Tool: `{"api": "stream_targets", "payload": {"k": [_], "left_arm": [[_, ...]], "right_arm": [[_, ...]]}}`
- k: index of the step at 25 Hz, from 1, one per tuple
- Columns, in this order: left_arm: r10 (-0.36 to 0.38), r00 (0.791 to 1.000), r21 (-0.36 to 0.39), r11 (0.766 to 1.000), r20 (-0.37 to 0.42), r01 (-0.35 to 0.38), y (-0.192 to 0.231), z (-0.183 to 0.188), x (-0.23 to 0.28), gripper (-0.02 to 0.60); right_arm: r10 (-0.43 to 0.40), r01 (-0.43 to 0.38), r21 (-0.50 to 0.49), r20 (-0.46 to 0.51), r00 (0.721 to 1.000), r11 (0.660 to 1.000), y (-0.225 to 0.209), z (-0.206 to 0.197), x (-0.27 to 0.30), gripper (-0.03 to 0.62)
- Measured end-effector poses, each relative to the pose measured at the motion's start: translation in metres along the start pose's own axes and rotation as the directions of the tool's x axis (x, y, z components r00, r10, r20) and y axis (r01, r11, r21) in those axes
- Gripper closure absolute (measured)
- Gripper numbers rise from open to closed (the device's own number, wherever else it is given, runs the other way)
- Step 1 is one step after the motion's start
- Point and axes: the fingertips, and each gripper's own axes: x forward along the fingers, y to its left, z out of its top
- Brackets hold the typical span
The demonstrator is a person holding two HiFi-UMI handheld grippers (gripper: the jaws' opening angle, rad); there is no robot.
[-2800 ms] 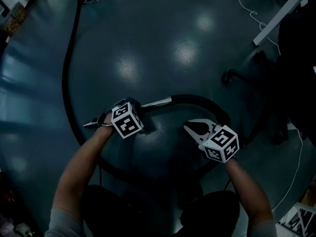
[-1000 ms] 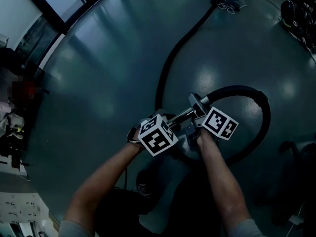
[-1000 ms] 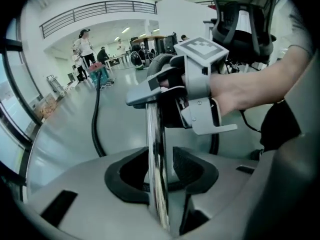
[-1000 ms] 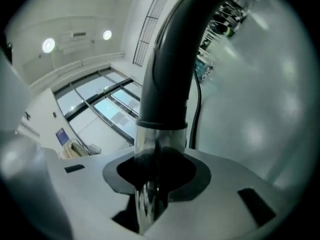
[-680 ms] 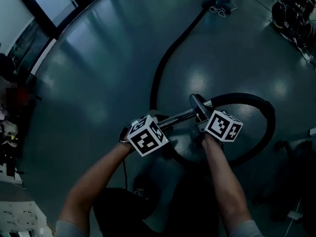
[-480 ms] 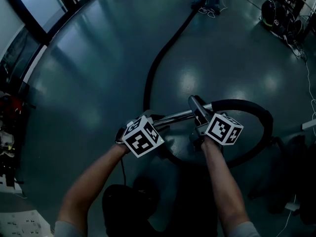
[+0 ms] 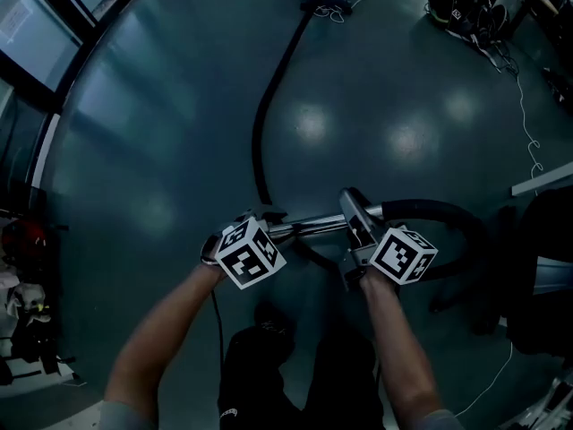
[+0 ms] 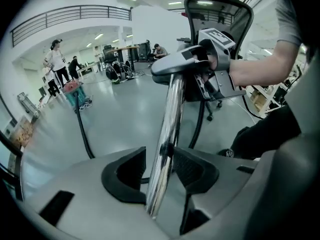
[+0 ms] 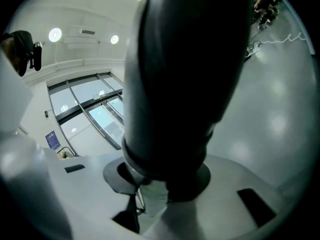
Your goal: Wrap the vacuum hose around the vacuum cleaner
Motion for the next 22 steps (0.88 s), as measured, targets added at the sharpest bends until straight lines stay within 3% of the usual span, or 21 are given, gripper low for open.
{"api": "stream_targets", "payload": {"k": [4, 15, 22], "left_arm": [[-0.049, 0.999, 0.060, 0.997, -0.011, 0.050, -0.015, 0.038, -0.044, 0.419], [-0.228, 0.973, 0.104, 0.970, 0.048, 0.222, -0.064, 0.108, -0.179, 0.420], [-0.247, 0.962, 0.132, 0.964, 0.112, 0.232, -0.078, 0.129, -0.257, 0.420]], "right_arm": [[-0.038, 0.038, -0.022, -0.013, 0.999, 0.999, 0.046, 0.038, -0.024, 0.482], [-0.093, 0.082, -0.134, -0.081, 0.992, 0.988, 0.192, 0.110, -0.078, 0.484], [-0.087, 0.065, -0.219, -0.095, 0.992, 0.974, 0.276, 0.141, -0.094, 0.484]]}}
